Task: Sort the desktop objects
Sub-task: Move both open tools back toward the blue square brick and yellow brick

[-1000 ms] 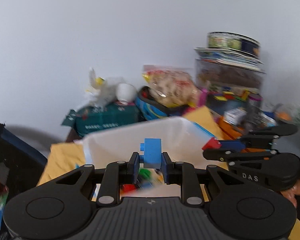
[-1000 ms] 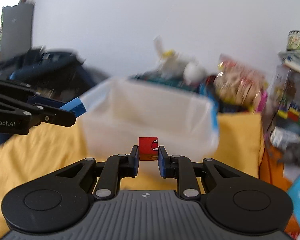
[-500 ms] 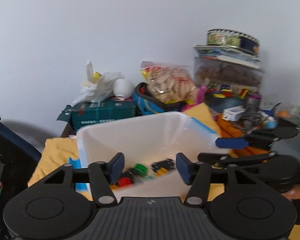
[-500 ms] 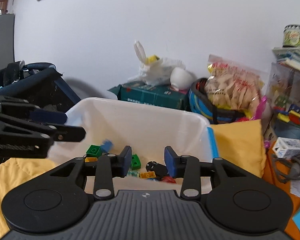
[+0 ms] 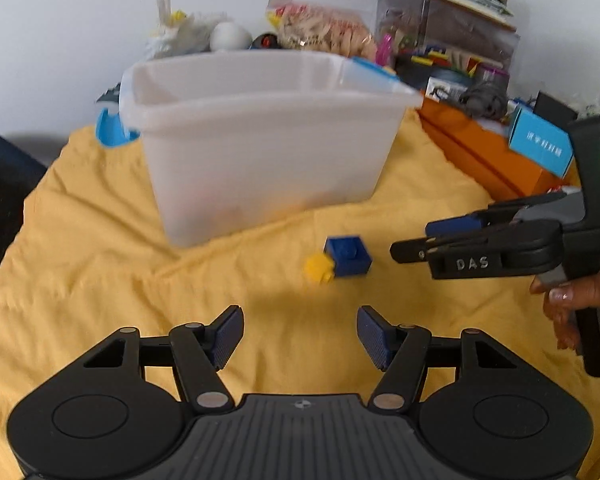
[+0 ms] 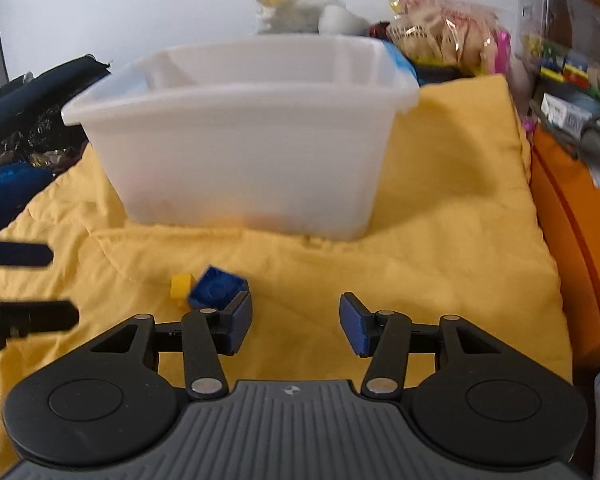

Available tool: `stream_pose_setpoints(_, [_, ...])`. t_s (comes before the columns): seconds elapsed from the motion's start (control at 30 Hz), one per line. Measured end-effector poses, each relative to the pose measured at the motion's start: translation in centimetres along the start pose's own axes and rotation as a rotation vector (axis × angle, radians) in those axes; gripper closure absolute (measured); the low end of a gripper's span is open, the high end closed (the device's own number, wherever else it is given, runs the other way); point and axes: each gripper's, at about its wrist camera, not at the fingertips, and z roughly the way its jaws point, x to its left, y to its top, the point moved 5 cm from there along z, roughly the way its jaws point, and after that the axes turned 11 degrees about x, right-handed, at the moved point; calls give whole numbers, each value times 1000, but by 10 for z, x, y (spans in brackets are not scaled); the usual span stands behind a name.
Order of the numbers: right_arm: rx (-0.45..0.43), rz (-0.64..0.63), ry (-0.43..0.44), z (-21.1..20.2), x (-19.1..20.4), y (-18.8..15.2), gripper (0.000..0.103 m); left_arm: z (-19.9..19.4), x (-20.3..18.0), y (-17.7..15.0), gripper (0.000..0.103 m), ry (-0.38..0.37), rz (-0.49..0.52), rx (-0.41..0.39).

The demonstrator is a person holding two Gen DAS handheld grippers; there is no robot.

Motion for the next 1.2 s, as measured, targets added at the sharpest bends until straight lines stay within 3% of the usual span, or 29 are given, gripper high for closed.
stream_pose_setpoints(0.57, [60, -105, 23, 14, 24, -29, 45, 18, -3, -13, 37, -19, -61, 40])
stream_pose_setpoints(0.8, [36, -197, -11, 8, 39, -37, 43, 17, -3, -20, 37, -25, -67, 51])
stream_pose_setpoints(1.2, [50, -174, -17, 9, 41, -40, 36, 12, 0, -26, 37, -31, -73, 49])
